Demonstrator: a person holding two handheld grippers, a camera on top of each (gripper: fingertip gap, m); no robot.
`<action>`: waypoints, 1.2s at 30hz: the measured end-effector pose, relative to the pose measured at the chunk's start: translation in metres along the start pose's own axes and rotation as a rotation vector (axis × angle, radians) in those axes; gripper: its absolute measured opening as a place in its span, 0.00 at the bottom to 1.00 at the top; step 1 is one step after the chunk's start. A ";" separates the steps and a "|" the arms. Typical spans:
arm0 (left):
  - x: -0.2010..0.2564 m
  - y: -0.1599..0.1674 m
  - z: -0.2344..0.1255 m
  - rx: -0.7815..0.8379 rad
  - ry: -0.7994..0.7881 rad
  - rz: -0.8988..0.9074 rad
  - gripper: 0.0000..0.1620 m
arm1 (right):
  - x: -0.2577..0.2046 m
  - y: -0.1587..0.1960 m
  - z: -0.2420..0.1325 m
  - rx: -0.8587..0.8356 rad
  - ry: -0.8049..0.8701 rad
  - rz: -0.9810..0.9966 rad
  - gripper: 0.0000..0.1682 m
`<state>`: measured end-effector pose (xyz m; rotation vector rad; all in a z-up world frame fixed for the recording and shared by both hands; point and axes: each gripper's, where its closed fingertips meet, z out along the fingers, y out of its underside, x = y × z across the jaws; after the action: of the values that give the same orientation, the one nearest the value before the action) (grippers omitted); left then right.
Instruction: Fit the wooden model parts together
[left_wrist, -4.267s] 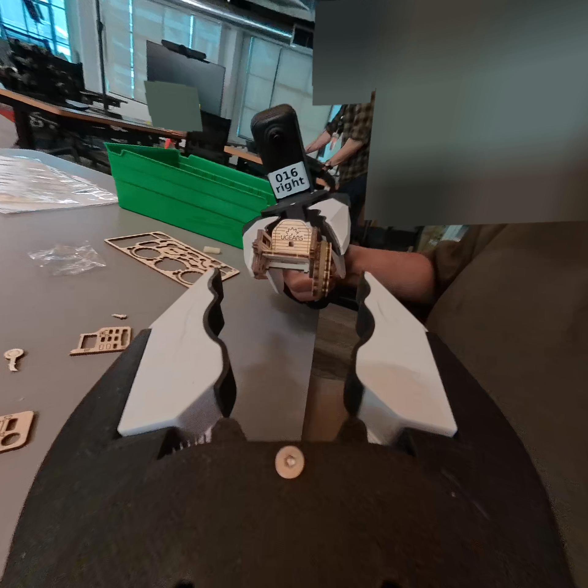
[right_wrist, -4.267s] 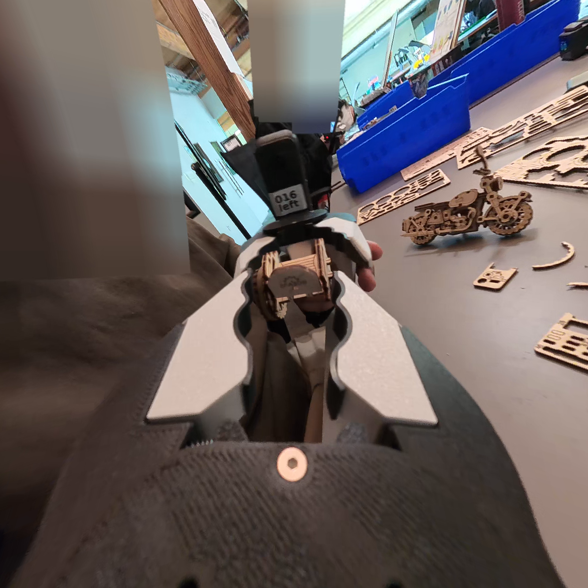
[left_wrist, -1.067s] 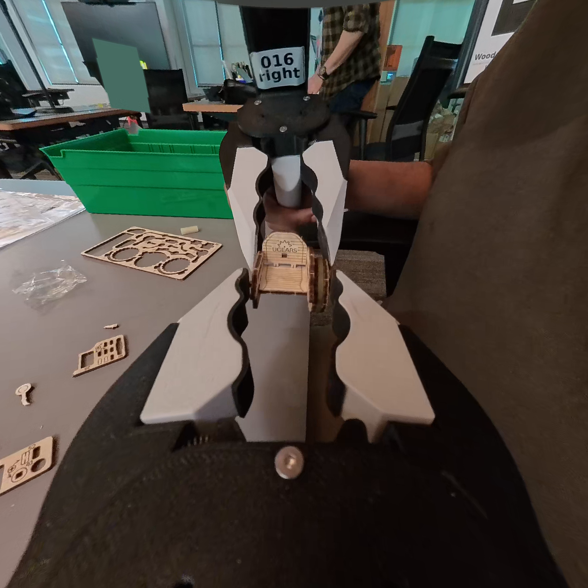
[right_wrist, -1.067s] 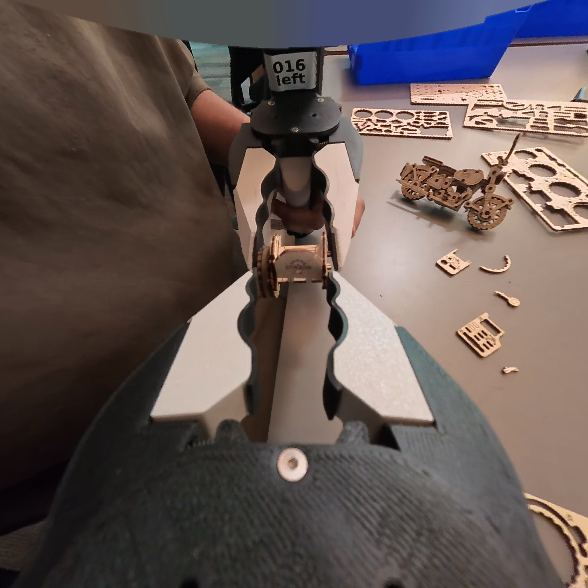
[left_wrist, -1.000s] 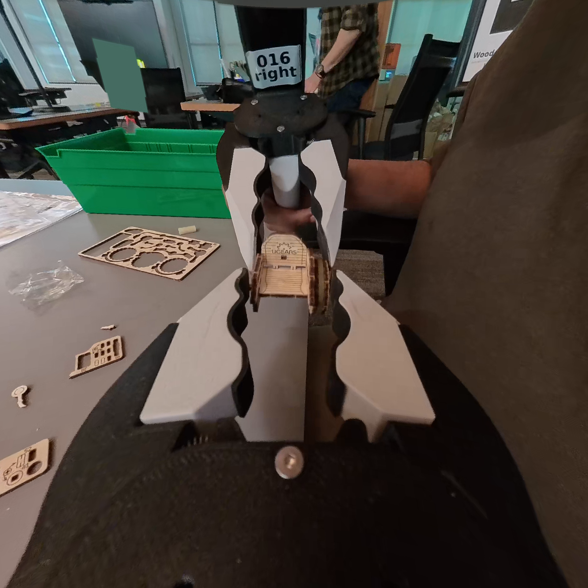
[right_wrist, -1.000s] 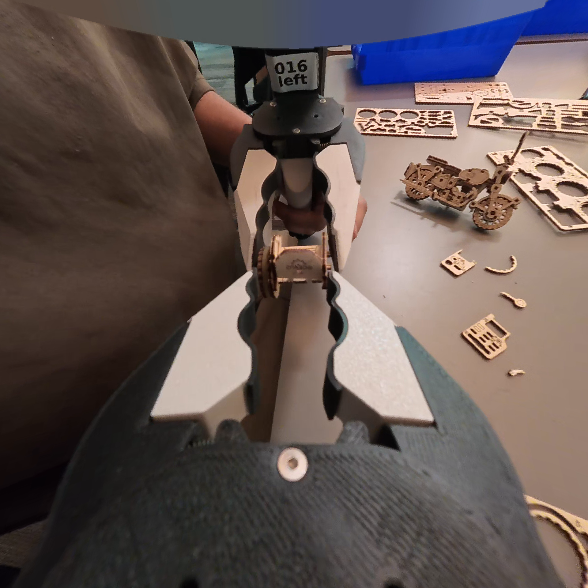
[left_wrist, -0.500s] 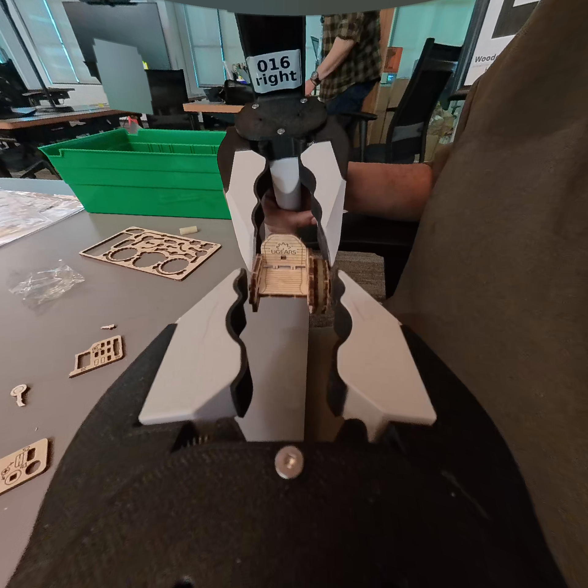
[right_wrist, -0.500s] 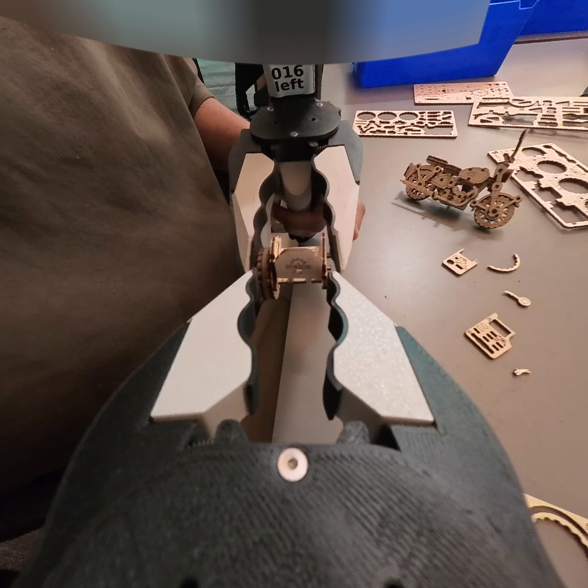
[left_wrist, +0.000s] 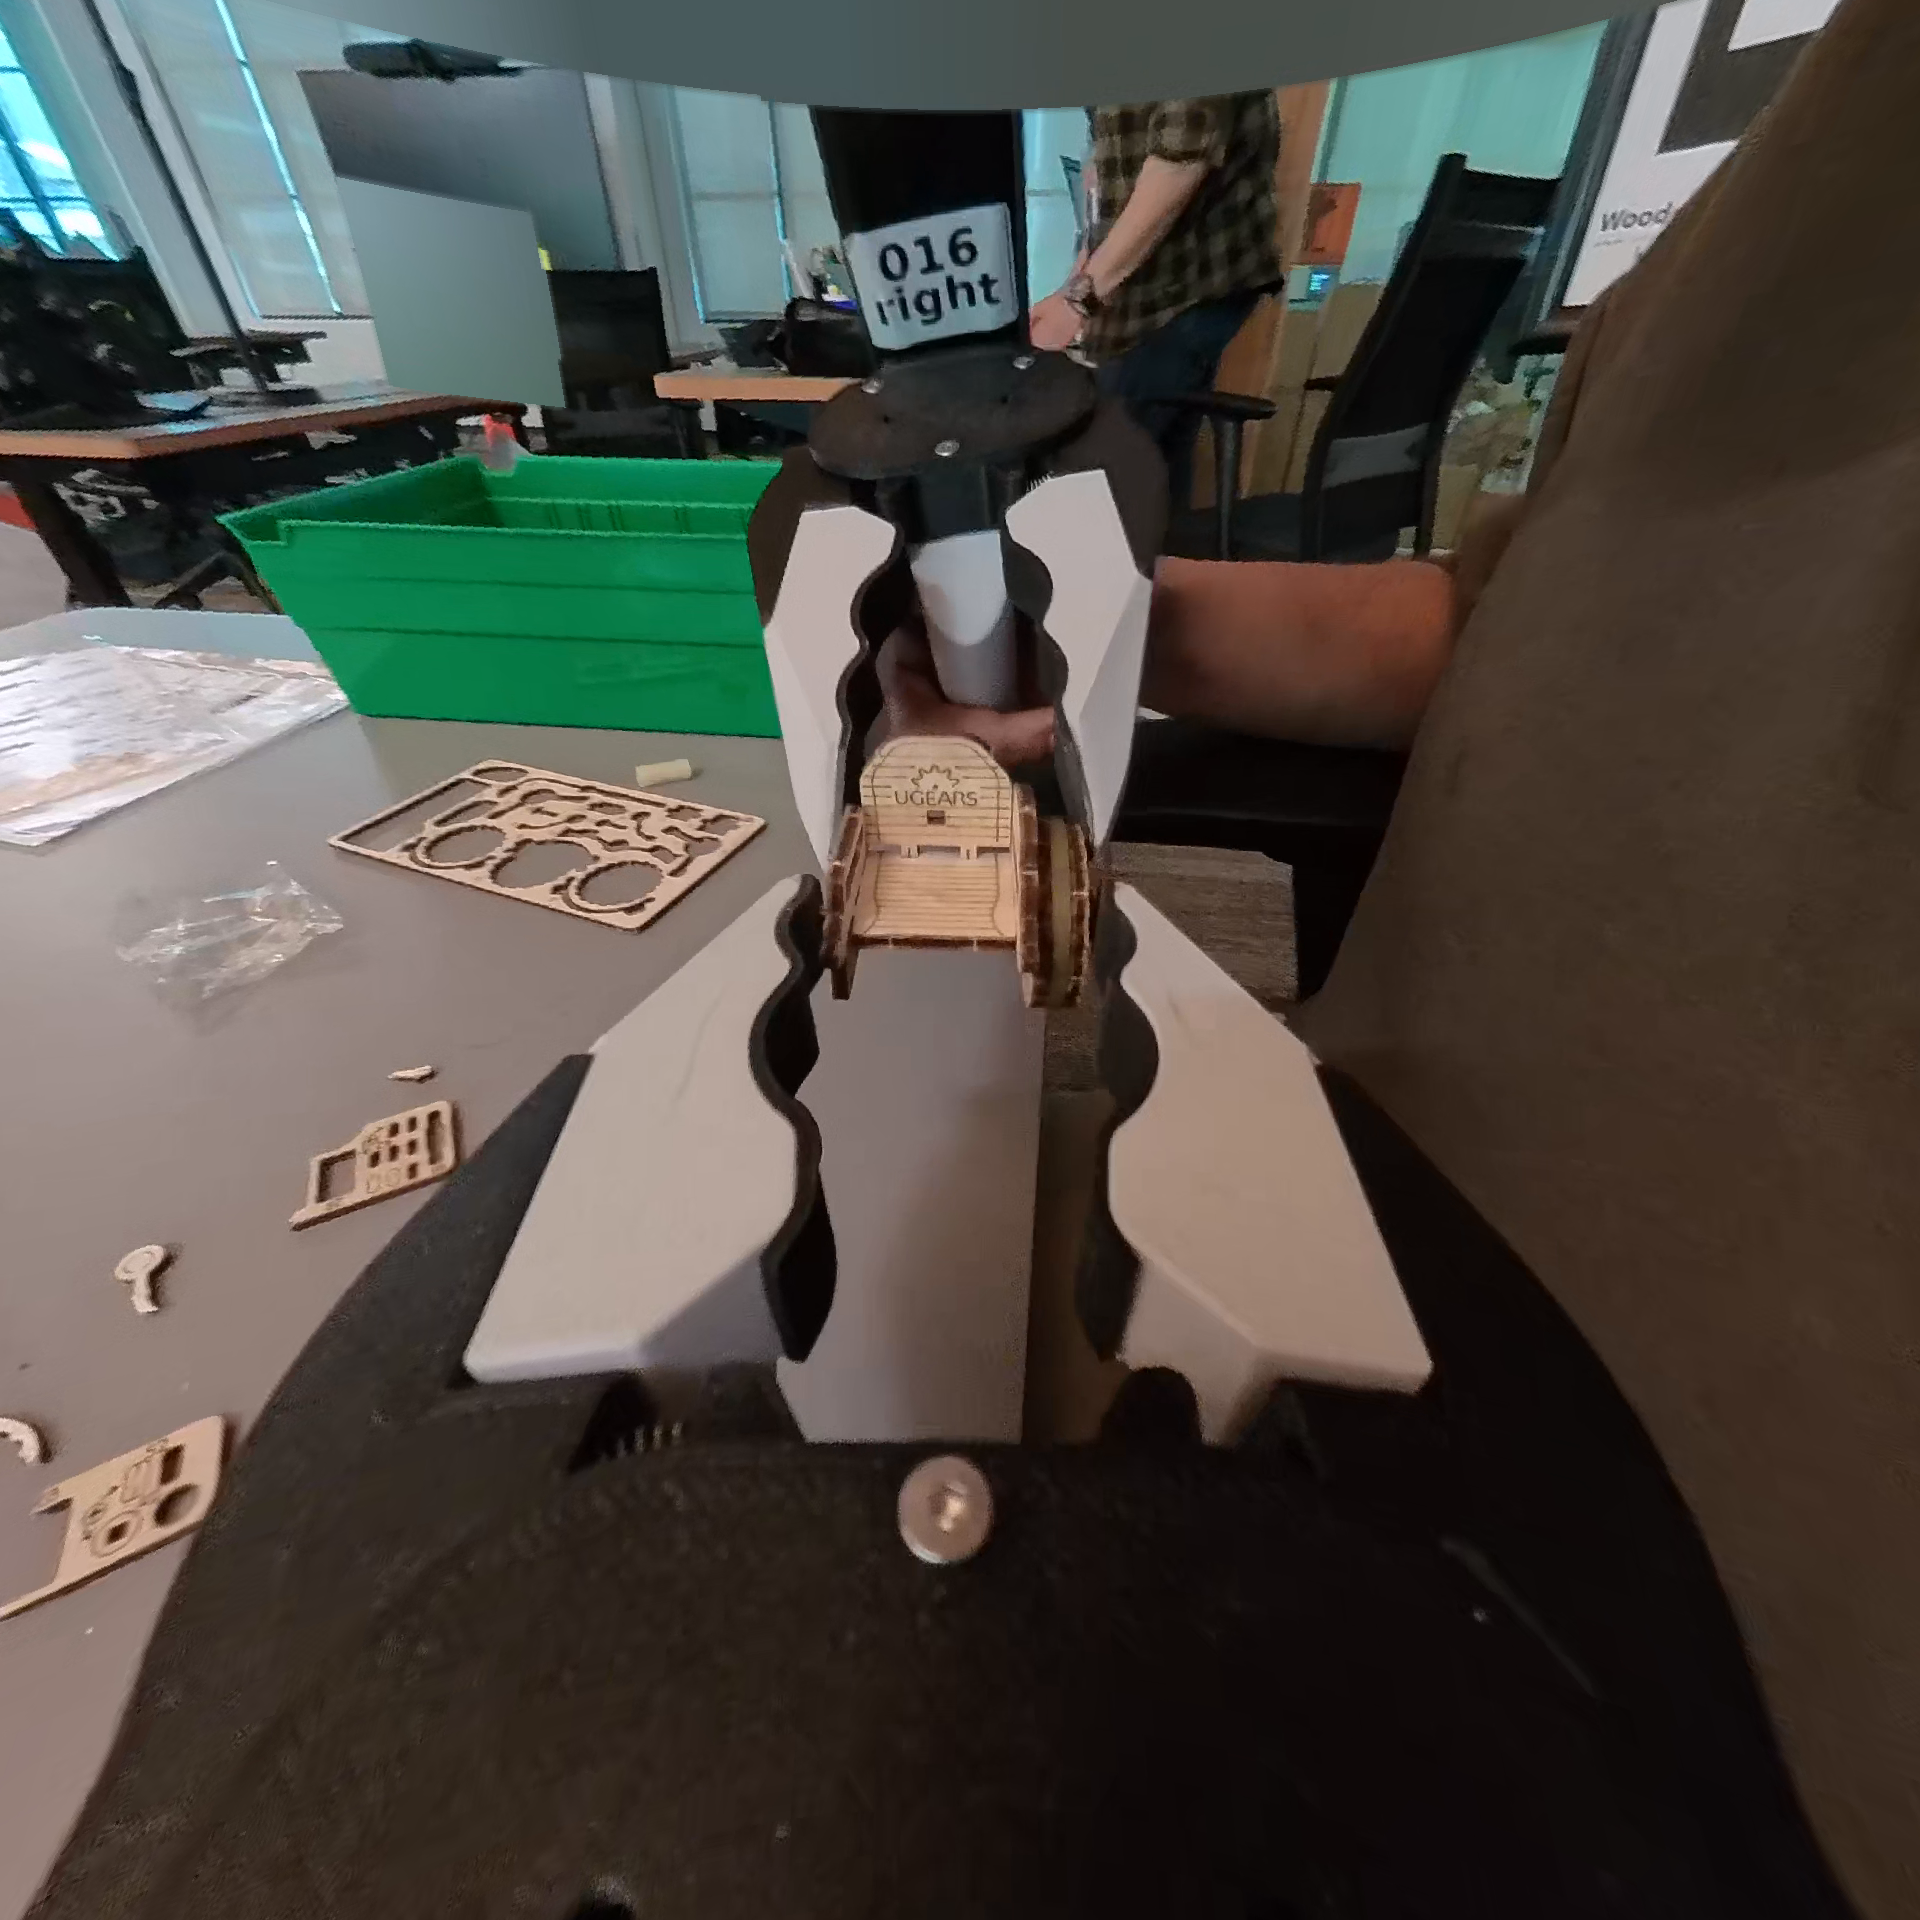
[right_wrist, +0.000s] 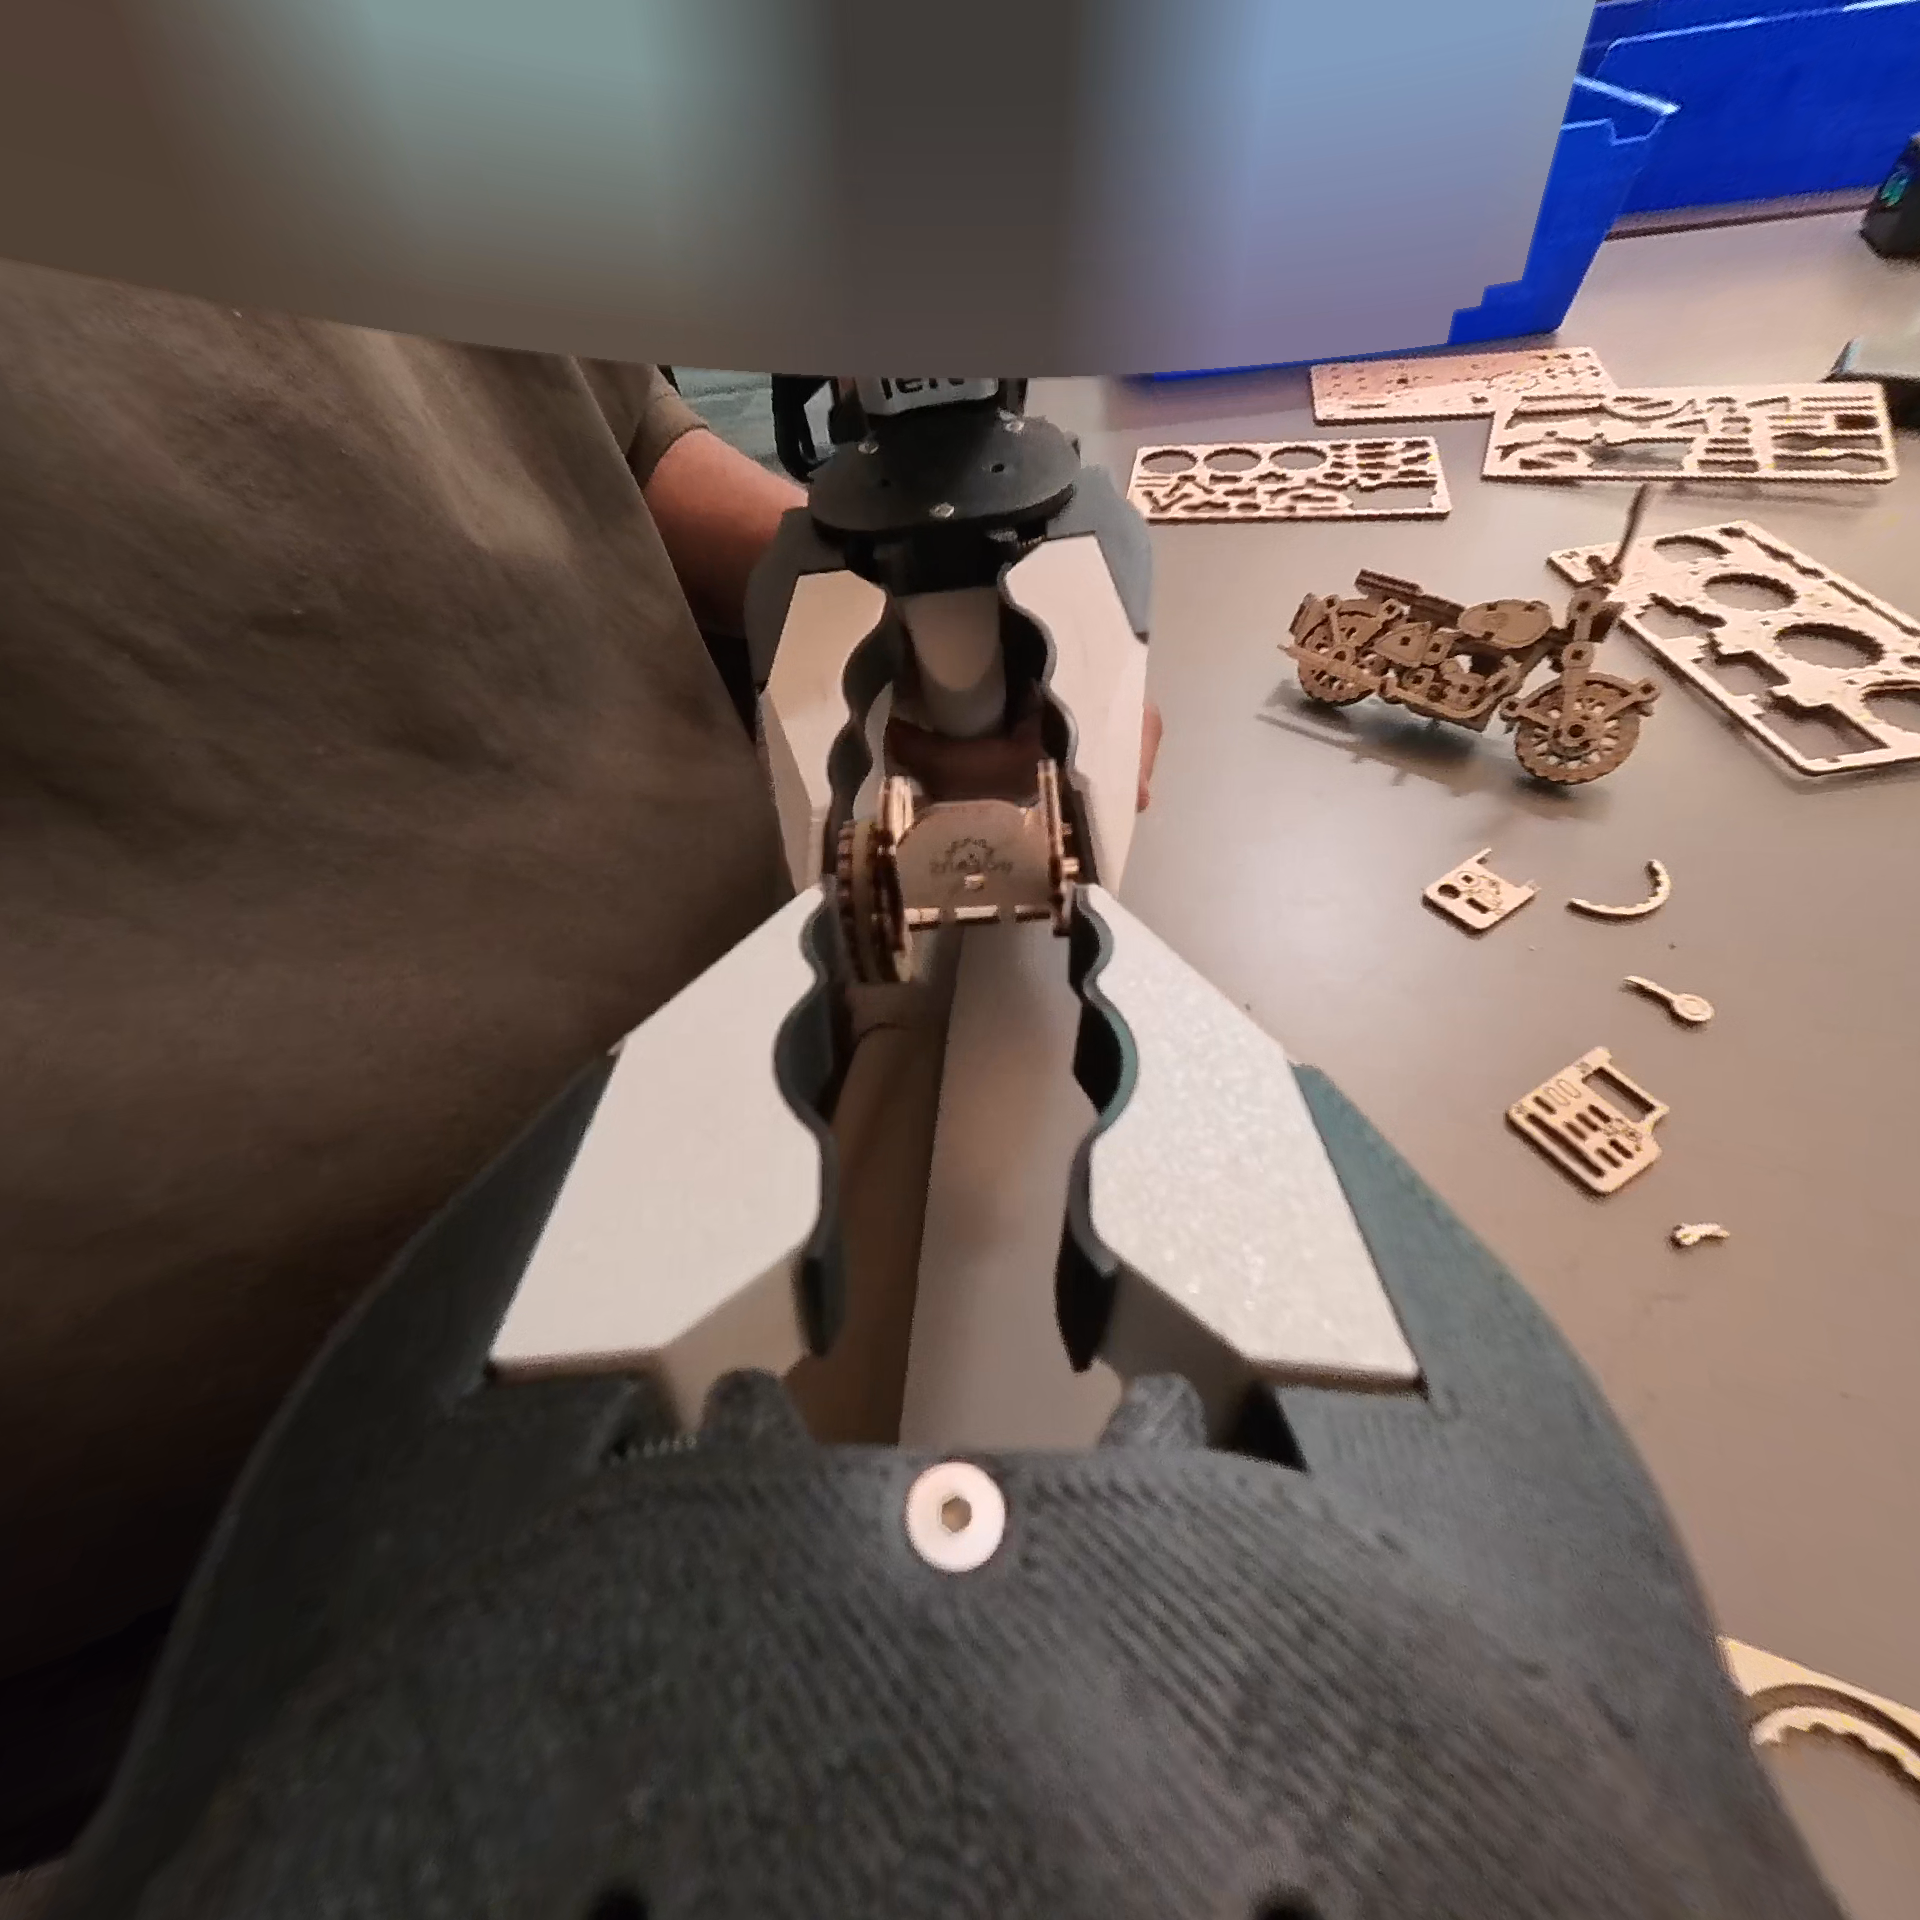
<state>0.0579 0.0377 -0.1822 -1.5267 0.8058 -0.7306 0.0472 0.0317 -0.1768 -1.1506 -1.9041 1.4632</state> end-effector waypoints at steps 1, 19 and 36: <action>-0.003 -0.001 -0.001 0.003 -0.017 0.006 0.30 | 0.003 -0.001 -0.001 0.006 0.014 0.005 0.25; -0.006 -0.035 -0.027 0.240 0.557 -1.034 0.29 | 0.014 -0.022 -0.006 0.053 0.342 -0.410 0.38; 0.018 -0.020 -0.013 0.107 0.679 -1.126 0.29 | -0.001 -0.018 0.002 0.006 0.305 -0.454 0.20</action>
<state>0.0594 0.0166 -0.1606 -1.5748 0.2793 -2.1553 0.0399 0.0284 -0.1607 -0.8098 -1.7908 0.9869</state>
